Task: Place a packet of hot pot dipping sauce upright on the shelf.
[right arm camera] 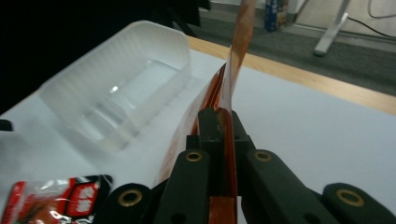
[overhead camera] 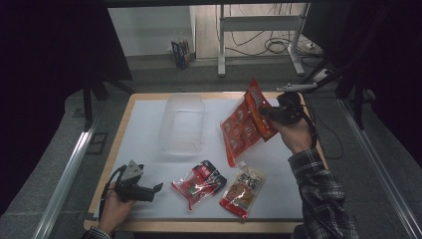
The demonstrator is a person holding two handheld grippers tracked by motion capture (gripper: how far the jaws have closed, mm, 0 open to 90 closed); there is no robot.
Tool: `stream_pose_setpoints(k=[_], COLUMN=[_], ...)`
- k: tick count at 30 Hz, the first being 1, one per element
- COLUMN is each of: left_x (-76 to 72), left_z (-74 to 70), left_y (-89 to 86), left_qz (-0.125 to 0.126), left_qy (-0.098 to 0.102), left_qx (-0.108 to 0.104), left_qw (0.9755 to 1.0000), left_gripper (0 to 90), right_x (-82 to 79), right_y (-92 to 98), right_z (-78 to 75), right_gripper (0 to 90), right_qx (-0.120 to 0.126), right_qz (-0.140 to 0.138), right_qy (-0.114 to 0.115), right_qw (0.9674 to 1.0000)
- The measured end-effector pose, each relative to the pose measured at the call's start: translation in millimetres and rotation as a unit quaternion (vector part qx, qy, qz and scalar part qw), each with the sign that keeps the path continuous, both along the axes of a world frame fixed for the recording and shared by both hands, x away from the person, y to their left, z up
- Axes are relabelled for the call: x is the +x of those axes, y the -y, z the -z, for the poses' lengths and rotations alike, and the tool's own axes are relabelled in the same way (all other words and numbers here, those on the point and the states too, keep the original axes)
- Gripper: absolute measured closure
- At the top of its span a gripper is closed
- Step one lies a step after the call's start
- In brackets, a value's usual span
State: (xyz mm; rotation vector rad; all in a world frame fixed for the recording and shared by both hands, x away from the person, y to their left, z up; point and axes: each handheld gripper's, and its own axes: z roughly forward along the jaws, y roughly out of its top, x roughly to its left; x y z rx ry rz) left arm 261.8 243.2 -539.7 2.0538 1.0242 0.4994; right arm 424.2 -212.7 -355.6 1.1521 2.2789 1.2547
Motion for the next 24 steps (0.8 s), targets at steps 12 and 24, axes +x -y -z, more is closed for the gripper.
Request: stream_pose_setpoints(k=[12, 24], left_x=[-0.7, -0.7], left_z=[-0.8, -1.1], left_y=[-0.2, 0.3], left_qz=[-0.002, 0.001], left_qy=[0.011, 0.012], left_qx=[-0.002, 0.000], left_qw=[0.9999, 0.9999], left_gripper=[0.7, 0.7], right_x=[0.1, 8.9], right_y=[-49.9, -69.6], right_z=[-35.9, -61.5], right_gripper=[88.7, 88.7], right_qx=[-0.016, -0.010], right_qz=[-0.053, -0.056], right_qy=[0.017, 0.028], right_qw=[0.9983, 0.9980])
